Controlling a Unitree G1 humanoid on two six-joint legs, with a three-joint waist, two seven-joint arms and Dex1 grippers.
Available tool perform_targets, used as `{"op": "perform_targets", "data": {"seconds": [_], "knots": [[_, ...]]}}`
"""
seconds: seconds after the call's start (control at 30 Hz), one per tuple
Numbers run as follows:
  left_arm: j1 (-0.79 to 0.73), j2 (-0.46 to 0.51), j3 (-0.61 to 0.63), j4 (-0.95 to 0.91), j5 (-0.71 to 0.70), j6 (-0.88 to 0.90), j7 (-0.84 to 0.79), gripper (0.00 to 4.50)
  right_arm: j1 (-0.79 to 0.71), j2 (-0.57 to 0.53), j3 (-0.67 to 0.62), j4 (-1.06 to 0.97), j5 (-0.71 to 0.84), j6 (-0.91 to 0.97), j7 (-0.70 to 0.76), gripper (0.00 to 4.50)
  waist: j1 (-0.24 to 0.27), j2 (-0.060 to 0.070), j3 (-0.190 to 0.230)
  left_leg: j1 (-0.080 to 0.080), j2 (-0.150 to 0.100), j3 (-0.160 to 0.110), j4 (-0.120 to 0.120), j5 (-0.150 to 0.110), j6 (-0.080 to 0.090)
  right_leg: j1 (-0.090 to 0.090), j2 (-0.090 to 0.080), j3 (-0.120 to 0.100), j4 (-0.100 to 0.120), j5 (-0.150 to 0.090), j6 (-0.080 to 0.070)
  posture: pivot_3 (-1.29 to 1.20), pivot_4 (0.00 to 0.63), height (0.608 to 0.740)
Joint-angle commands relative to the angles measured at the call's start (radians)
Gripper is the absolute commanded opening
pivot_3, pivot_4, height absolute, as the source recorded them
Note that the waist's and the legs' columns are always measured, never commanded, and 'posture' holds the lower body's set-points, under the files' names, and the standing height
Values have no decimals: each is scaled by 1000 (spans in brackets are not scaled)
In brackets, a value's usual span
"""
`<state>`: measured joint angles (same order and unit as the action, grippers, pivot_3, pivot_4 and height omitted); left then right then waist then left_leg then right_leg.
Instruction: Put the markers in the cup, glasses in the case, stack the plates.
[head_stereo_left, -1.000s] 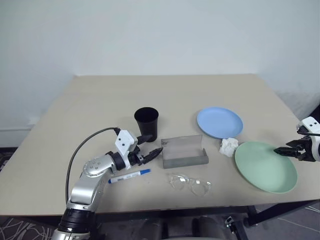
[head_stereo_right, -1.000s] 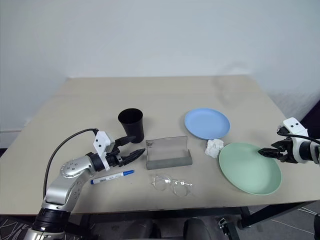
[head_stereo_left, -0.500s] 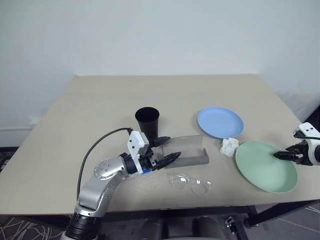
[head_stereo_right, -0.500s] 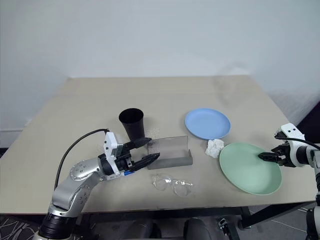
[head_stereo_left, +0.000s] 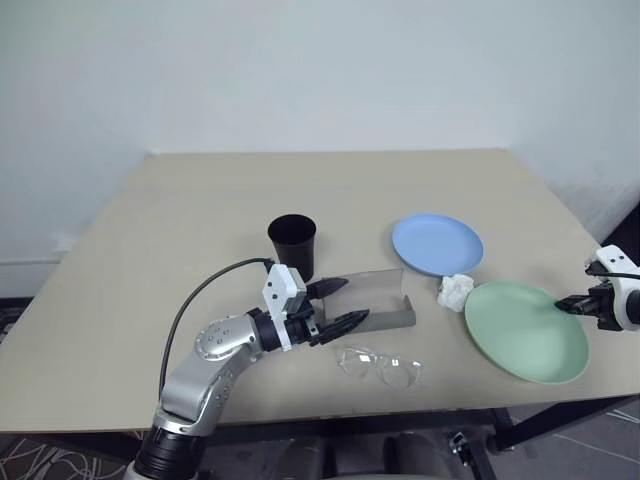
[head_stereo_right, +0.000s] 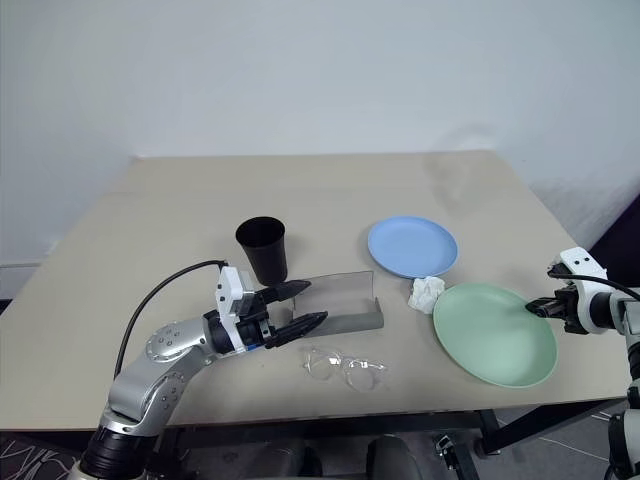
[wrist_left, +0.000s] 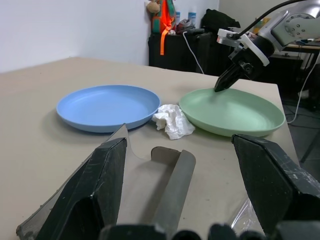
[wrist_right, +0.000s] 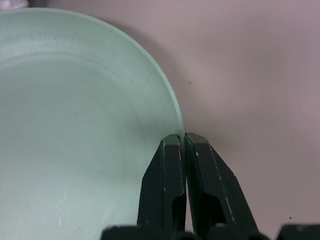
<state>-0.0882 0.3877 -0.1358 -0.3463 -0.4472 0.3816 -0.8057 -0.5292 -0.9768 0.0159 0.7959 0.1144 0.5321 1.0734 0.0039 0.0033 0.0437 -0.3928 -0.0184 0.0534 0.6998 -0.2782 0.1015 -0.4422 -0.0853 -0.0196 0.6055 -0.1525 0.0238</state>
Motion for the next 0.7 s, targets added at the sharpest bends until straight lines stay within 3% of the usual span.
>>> {"op": "perform_targets", "data": {"seconds": [0.03,0.43,0.7], "knots": [[-22,0,7,-26,-13,-4,3,3562,-24,-2,-10,19,-21,-25,-18,41,0,0,0,0,0,0,0,0,0,0,0,0,0,0,0,0,0,740],[-22,3,7,-24,-11,-5,5,3562,-69,-5,-4,98,-26,-106,26,41,0,0,0,0,0,3,1,1,1,0,0,3,0,1,1,0,0,740],[-10,6,10,-36,-12,-2,12,3562,-70,-12,-41,37,39,-135,196,41,-2,0,0,0,1,5,1,1,1,-1,0,3,0,1,1,0,0,740]]}}
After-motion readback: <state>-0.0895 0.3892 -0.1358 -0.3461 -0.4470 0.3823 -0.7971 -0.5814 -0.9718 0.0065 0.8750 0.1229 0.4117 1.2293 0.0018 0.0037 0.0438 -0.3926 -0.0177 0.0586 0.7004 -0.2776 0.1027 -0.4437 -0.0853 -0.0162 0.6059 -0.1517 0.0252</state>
